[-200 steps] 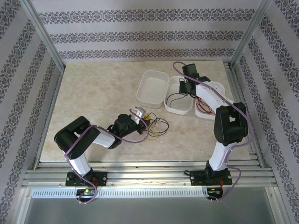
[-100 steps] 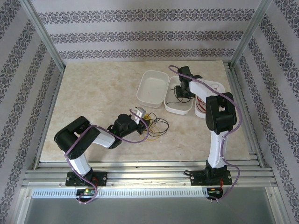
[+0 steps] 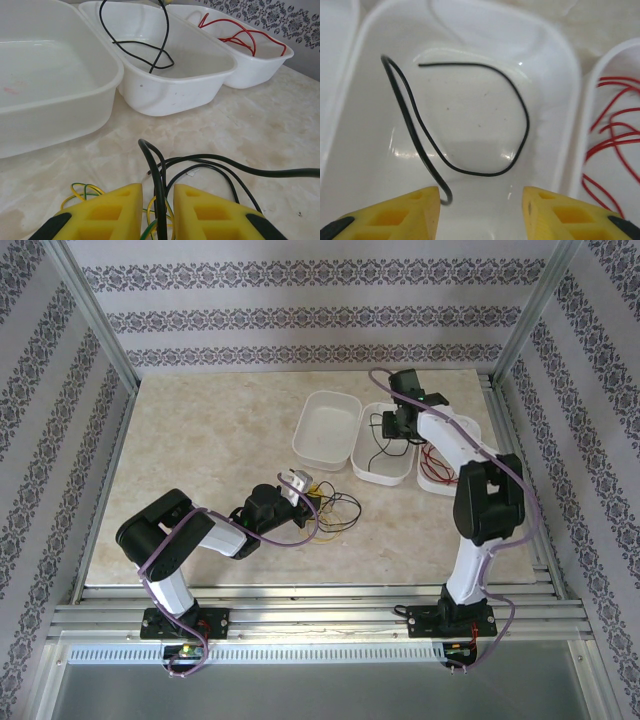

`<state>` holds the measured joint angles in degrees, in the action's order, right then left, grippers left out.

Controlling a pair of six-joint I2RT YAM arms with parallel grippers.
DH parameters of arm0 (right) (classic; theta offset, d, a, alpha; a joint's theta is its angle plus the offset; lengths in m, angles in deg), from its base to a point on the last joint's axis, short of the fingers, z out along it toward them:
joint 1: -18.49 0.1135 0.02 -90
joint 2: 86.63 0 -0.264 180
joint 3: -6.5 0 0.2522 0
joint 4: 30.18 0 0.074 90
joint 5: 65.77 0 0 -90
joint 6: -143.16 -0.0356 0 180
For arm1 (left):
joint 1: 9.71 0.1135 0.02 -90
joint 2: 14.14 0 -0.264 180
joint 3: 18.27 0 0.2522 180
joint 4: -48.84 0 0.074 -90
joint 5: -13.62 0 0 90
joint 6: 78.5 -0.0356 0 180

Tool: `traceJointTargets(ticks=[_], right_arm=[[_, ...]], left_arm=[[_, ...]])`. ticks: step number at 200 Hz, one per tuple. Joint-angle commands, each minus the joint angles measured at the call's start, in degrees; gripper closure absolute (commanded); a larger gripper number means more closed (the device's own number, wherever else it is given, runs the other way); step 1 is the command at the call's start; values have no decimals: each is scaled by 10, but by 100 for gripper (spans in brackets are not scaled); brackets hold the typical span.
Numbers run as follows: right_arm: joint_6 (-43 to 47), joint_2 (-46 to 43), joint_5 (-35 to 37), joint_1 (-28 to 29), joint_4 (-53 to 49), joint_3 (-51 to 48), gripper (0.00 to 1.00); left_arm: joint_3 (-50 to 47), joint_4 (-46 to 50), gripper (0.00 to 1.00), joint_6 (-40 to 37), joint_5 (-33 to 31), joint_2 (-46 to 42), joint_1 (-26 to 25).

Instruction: Untangle the cables

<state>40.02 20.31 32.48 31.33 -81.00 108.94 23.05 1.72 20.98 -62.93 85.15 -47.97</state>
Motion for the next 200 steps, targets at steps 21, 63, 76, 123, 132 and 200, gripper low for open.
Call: traceJointTargets(ticks=[21, 63, 76, 123, 132, 200], right_arm=[[-1, -58, 16, -6, -4, -29, 52], [11, -60, -17, 21, 10, -31, 53], [12, -47, -18, 32, 12, -27, 54], [15, 16, -23, 59, 11, 11, 58], [14, 28, -21, 60, 11, 20, 58], [9, 110, -24, 54, 2, 86, 70]], left_arm=[[0, -9, 77, 11, 3, -16, -6], [1, -11, 77, 12, 4, -14, -6], [1, -11, 77, 13, 4, -14, -6], [-5, -8, 77, 15, 2, -20, -6], [-6, -8, 78, 14, 2, -20, -6], [-2, -13, 77, 16, 3, -16, -6]])
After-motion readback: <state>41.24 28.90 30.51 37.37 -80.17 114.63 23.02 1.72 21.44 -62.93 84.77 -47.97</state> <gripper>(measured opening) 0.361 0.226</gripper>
